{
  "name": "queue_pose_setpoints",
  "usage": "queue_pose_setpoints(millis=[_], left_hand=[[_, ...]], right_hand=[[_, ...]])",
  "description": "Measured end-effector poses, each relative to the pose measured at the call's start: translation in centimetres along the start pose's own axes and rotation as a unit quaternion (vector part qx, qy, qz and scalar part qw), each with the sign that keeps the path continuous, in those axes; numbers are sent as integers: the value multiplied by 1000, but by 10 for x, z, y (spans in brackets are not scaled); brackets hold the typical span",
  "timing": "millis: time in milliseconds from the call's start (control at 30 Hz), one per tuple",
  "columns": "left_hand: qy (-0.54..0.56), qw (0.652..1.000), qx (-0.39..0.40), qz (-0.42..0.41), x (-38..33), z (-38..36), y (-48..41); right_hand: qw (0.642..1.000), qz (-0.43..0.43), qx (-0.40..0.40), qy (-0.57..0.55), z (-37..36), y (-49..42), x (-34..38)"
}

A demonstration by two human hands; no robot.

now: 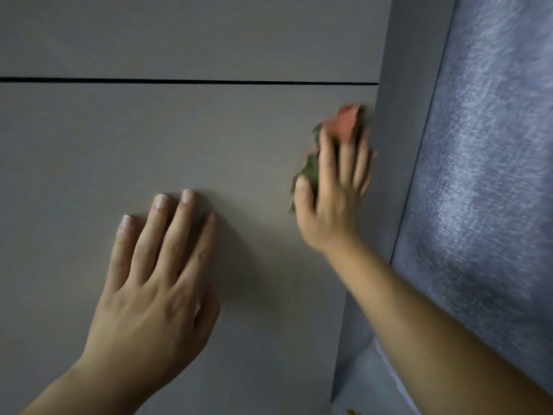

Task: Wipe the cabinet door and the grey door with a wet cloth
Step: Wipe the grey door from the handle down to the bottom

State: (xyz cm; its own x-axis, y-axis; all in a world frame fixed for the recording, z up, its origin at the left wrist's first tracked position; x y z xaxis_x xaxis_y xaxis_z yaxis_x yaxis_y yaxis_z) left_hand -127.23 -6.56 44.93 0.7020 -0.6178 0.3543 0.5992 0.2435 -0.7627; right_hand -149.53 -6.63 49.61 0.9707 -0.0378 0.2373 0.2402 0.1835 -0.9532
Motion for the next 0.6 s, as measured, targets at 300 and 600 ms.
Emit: queue_pose_setpoints(millis=[300,600], left_hand=[[19,1000,3,7,-1,-2,0],[6,1000,18,-14,15,0,28]], right_hand=[[997,-38,73,-7,-28,103,-23],[999,-16,21,-26,-23,68,50]])
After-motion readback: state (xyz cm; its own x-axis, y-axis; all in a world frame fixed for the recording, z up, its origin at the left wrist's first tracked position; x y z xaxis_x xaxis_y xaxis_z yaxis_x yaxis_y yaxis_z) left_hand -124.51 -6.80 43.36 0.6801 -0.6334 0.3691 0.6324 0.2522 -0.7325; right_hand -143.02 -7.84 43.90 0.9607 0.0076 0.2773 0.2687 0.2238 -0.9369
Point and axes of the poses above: each hand's wrist, its own y-axis away from the middle knuckle, its own z-axis out of the back of the hand, x = y × z, the point moved 10 cm from there along -y, towards the middle knuckle, and after that the axes turned 3 degrees about -z, right-handed, at the moved point
